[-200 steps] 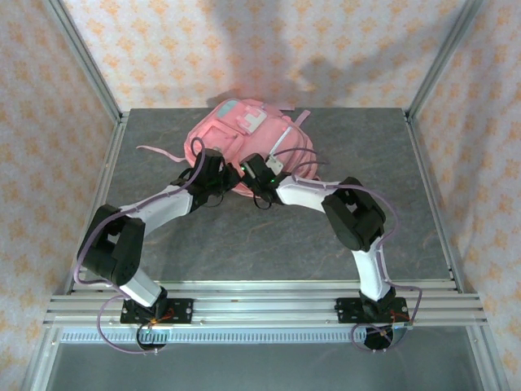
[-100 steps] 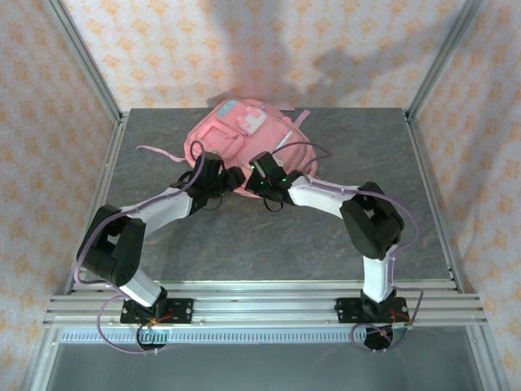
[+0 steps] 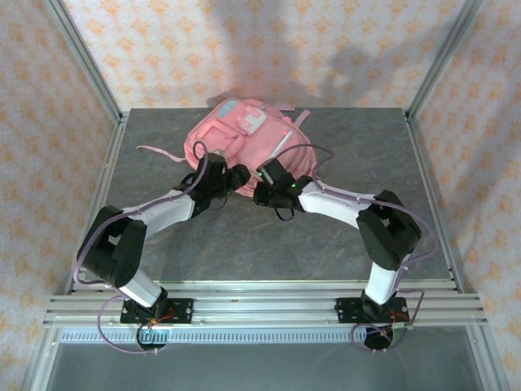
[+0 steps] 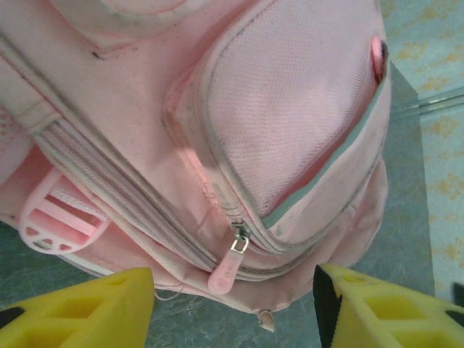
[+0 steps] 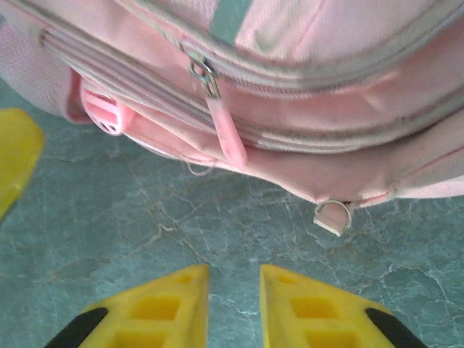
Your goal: Pack the student bag
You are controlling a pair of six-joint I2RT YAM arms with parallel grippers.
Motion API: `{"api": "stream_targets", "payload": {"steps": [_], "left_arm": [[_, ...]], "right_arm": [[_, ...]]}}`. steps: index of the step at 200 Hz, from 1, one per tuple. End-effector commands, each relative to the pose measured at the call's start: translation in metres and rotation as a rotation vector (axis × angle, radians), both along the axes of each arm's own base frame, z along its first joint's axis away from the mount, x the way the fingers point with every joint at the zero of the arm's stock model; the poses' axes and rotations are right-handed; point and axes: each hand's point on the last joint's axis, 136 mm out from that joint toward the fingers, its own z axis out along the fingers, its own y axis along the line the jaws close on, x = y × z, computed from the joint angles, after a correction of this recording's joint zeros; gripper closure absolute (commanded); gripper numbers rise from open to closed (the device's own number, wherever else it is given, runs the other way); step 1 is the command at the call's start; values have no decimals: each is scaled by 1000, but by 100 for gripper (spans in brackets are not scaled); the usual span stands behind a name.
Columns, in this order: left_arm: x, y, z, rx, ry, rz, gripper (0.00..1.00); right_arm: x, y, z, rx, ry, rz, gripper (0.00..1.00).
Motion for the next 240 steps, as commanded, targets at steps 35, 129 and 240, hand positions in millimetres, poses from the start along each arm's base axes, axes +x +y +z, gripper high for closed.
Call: {"api": "stream_targets", "payload": {"steps": [35, 129, 240], "left_arm": [[-15, 50, 13, 5, -39, 140, 39], [-20, 59, 12, 6, -31, 144, 39], [-13, 55, 9, -4, -22, 135, 39]], "right_arm": [[41, 2, 8, -89, -91, -95, 60], [72, 15, -15, -129, -101, -167, 66], [65, 21, -9, -141, -122, -104, 100]]}}
